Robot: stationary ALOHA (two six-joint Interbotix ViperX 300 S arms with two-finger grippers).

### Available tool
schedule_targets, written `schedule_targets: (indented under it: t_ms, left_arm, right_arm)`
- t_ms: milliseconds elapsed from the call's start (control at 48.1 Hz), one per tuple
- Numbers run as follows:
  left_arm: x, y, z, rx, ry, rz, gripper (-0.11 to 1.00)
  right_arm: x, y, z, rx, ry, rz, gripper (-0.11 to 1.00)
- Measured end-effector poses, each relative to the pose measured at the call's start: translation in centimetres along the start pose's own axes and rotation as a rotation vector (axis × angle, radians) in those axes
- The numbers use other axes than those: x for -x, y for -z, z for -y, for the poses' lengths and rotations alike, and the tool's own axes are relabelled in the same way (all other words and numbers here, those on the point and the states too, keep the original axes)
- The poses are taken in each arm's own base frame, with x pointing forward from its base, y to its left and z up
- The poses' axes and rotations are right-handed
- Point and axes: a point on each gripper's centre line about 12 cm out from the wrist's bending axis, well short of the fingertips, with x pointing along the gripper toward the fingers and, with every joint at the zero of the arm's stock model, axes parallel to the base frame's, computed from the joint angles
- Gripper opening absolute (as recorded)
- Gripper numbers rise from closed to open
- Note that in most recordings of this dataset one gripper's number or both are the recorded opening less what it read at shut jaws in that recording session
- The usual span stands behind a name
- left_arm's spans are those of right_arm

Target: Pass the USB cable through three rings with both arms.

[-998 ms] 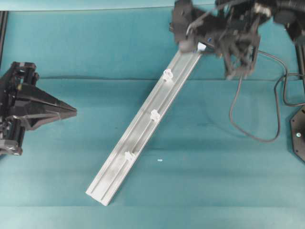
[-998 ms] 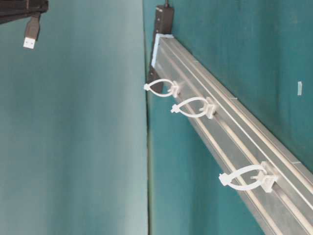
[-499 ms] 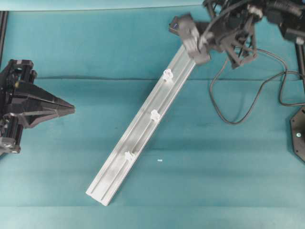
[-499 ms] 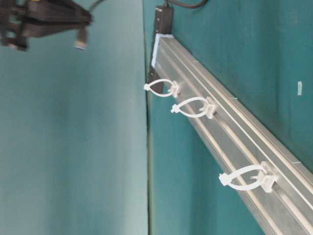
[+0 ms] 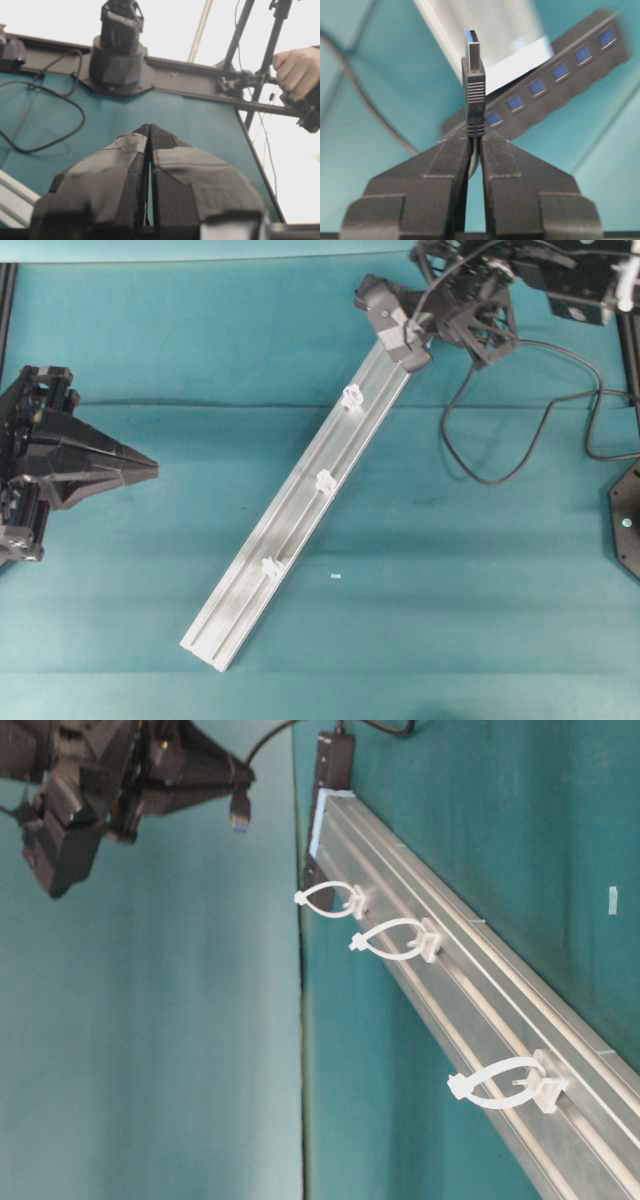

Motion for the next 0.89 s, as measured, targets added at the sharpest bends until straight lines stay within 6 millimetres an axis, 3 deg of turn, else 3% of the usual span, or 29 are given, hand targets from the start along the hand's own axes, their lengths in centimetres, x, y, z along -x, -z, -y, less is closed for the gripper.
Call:
schedule_targets:
  t_ms: [416,894]
  left_arm:
    - [-0.1,0.1,0.0,0.000,-0.001,-0.005,-0.01]
    - [-0.5,0.6,-0.2,0.000,-0.006,-0.025,-0.01]
  right_arm:
    - [-3.3,-2.3,0.2,0.084,-0.052,-0.014,0.09]
    - [-4.5,-4.6,0.0,0.151,-0.018,0.015,0.09]
